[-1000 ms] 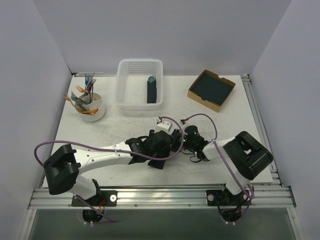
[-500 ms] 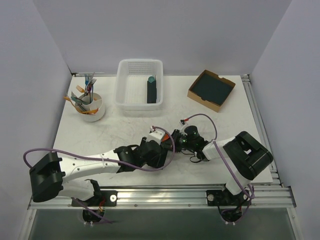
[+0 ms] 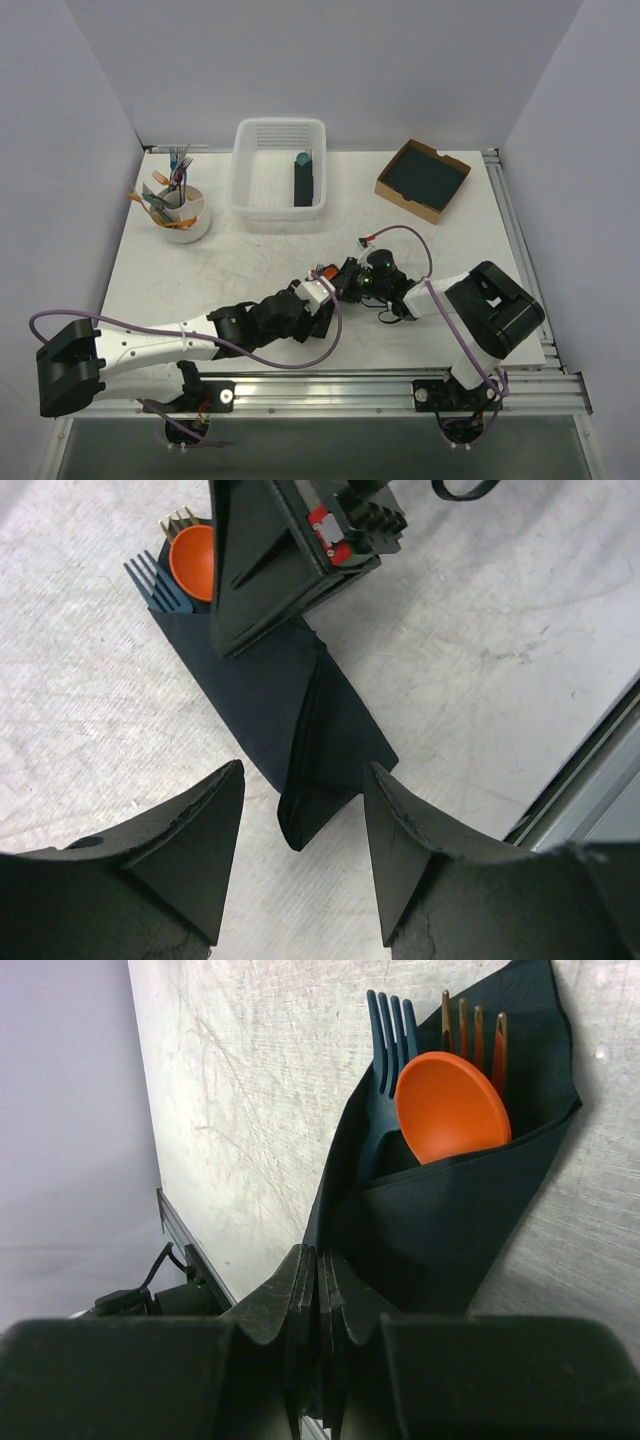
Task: Place the utensils on the paper napkin and roll it up
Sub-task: Roll the napkin at the center of the board.
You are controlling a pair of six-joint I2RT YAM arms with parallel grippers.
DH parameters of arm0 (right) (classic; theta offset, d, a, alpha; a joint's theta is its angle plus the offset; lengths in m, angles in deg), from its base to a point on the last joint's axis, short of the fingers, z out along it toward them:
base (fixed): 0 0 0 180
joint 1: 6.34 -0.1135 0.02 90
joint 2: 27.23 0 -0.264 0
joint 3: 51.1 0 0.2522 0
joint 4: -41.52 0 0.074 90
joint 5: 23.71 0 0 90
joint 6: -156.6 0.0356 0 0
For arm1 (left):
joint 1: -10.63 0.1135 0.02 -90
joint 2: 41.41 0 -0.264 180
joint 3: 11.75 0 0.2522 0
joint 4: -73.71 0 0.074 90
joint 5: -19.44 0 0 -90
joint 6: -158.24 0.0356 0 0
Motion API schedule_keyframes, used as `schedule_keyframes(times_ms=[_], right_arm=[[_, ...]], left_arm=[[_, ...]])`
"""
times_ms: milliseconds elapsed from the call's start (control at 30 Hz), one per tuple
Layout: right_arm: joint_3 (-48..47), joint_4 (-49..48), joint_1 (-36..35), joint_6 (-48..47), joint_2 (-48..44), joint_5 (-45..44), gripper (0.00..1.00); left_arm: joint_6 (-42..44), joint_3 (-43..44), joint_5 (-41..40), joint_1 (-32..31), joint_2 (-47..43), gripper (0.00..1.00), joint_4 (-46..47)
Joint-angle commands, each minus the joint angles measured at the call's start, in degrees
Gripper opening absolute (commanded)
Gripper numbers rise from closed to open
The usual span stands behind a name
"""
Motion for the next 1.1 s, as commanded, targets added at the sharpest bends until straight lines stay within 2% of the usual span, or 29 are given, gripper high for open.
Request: schedule_keyframes(times_ms=[0, 567, 700, 733, 800, 1000, 1067], right_arm=[[-1.9, 0.7, -0.2, -0.7, 0.2, 0.1, 0.0], [-2.3, 1.0, -0.2, -0.7, -0.1, 0.6, 0.0], [-2.1, 0.9, -0.2, -0.7, -0.3, 0.6, 0.0], [-2.0, 1.0, -0.1, -0.7, -0.4, 0.6, 0.0], [-2.0, 1.0, -0.2, -0.7, -0.6, 0.7, 0.0], [-2.3, 2.1, 0.2, -0.8, -1.0, 0.7, 0.0], [-2.4, 2.3, 0.2, -0.8, -1.0, 0.7, 0.01]], left_arm=[[7.5, -0.7, 4.5, -0.2, -1.6, 0.59, 6.5], [9.8, 5.6, 0.5, 0.0, 12.1, 0.53, 5.6], [9.5, 6.5, -0.5, 0.0, 13.7, 0.41, 5.3], [9.5, 6.6, -0.6, 0.0, 13.9, 0.33, 5.3], [9.4, 6.7, -0.4, 0.0, 14.2, 0.28, 5.3], [9.4, 6.3, 0.7, 0.0, 14.6, 0.27, 5.6], [9.2, 6.1, 0.7, 0.0, 15.0, 0.24, 5.8]])
